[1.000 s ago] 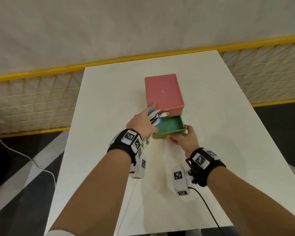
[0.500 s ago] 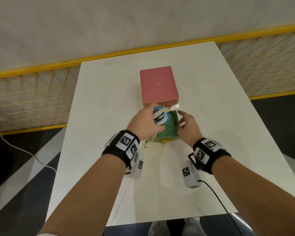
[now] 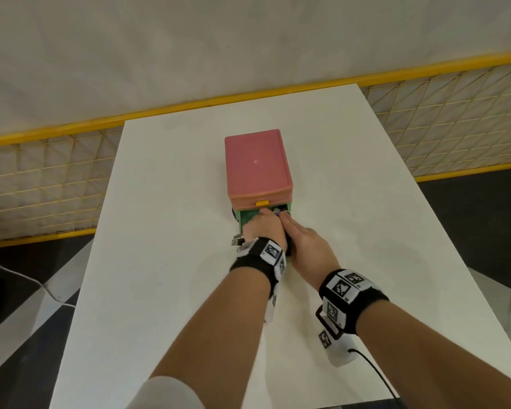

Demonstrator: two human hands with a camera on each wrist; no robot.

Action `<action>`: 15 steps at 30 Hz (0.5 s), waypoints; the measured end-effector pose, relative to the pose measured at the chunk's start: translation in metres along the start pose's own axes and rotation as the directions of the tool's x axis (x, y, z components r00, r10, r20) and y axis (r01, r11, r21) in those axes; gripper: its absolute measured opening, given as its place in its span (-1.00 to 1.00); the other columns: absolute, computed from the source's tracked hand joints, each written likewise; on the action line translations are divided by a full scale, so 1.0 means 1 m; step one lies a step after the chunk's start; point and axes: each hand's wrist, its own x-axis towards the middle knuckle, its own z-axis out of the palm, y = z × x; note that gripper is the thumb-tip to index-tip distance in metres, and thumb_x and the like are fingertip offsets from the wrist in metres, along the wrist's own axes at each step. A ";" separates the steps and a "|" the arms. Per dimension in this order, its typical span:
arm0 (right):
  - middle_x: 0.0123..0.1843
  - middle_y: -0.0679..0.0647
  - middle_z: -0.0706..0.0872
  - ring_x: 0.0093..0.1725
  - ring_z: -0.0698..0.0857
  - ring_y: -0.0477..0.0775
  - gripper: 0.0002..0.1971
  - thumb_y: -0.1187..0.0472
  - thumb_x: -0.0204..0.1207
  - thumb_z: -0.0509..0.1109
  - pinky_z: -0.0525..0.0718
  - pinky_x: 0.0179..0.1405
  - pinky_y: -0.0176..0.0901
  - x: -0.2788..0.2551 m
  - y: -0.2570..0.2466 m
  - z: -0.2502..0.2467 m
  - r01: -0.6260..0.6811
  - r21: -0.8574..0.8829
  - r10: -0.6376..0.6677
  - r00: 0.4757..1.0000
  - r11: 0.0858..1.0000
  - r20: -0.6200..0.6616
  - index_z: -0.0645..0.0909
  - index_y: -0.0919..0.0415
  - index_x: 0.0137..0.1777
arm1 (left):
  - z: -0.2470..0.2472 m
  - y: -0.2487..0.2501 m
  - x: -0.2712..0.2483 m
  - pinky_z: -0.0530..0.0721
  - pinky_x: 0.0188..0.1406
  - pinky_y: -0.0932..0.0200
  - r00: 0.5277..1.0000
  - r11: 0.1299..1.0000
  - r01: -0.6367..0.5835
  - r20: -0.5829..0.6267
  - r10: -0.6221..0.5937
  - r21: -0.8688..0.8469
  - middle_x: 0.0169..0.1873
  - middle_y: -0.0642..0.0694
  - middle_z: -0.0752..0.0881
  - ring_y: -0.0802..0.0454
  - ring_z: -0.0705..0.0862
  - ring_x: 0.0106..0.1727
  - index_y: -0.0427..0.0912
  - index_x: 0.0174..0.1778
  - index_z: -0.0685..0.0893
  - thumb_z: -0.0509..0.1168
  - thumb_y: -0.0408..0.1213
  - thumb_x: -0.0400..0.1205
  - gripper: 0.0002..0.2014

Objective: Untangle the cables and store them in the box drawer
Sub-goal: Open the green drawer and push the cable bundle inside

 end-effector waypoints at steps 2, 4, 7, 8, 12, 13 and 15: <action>0.70 -0.06 0.14 0.23 0.58 0.21 -0.30 0.36 0.57 0.16 0.58 0.19 -0.03 0.004 -0.002 -0.002 0.001 -0.085 0.006 0.997 0.996 0.074 0.03 0.01 0.68 | -0.016 -0.008 0.005 0.56 -0.25 0.16 0.977 0.997 -0.075 0.200 0.079 -0.027 -0.03 -0.15 0.67 -0.13 0.73 0.00 -0.30 0.21 0.51 0.37 -0.14 0.51 -0.57; 0.69 0.02 0.19 0.26 0.57 0.24 -0.31 0.37 0.56 0.15 0.56 0.20 -0.02 0.009 -0.005 -0.004 0.002 -0.162 0.020 0.991 0.987 0.136 0.05 0.08 0.67 | -0.026 -0.019 0.005 0.56 -0.36 0.19 0.950 0.989 -0.150 0.276 0.147 -0.011 -0.24 -0.10 0.66 -0.09 0.71 -0.16 -0.27 0.03 0.61 0.46 -0.09 0.42 -0.61; 0.61 0.13 0.39 0.23 0.61 0.29 -0.35 0.34 0.56 0.19 0.58 0.16 0.02 0.016 -0.007 -0.005 0.016 -0.208 0.024 0.982 0.978 0.188 0.10 0.15 0.65 | -0.016 -0.023 -0.006 0.63 -0.10 0.07 0.983 0.980 -0.166 0.092 0.156 0.114 0.01 -0.17 0.71 -0.15 0.72 0.01 -0.28 0.16 0.61 0.39 -0.01 0.49 -0.55; 0.57 0.15 0.44 0.19 0.63 0.29 -0.35 0.32 0.56 0.22 0.59 0.13 0.02 0.017 -0.008 -0.005 0.017 -0.212 0.022 0.983 0.977 0.180 0.11 0.16 0.64 | -0.010 -0.021 -0.008 0.62 0.01 0.04 0.988 0.976 -0.155 0.020 0.154 0.150 0.12 -0.22 0.68 -0.18 0.71 0.11 -0.31 0.25 0.56 0.35 -0.04 0.54 -0.53; 0.73 0.04 0.06 0.17 0.64 0.22 -0.23 0.34 0.56 0.22 0.58 0.20 -0.01 0.009 -0.009 -0.006 0.018 -0.123 -0.001 0.990 0.992 0.142 -0.09 0.09 0.69 | 0.001 -0.008 -0.004 0.54 0.20 -0.01 0.991 0.979 -0.074 -0.096 0.093 0.190 0.25 -0.31 0.60 -0.22 0.64 0.23 -0.40 0.35 0.42 0.12 -0.18 0.71 -0.61; 0.73 0.00 0.02 0.16 0.64 0.22 -0.22 0.36 0.55 0.20 0.57 0.19 -0.03 0.008 -0.008 -0.008 0.019 -0.123 0.000 0.989 0.992 0.149 -0.10 0.07 0.69 | 0.002 -0.006 -0.003 0.54 0.20 -0.01 0.991 0.982 -0.052 -0.115 0.074 0.183 0.25 -0.32 0.61 -0.23 0.65 0.21 -0.41 0.33 0.42 0.08 -0.19 0.73 -0.62; 0.72 -0.02 0.06 0.10 0.63 0.23 -0.24 0.35 0.55 0.18 0.57 0.11 -0.04 0.011 -0.008 -0.008 0.026 -0.191 0.009 0.984 0.981 0.180 -0.08 0.04 0.69 | 0.000 -0.007 -0.005 0.55 0.18 0.00 0.994 0.988 -0.048 -0.092 0.062 0.144 0.24 -0.31 0.61 -0.22 0.65 0.20 -0.41 0.32 0.41 0.12 -0.19 0.70 -0.61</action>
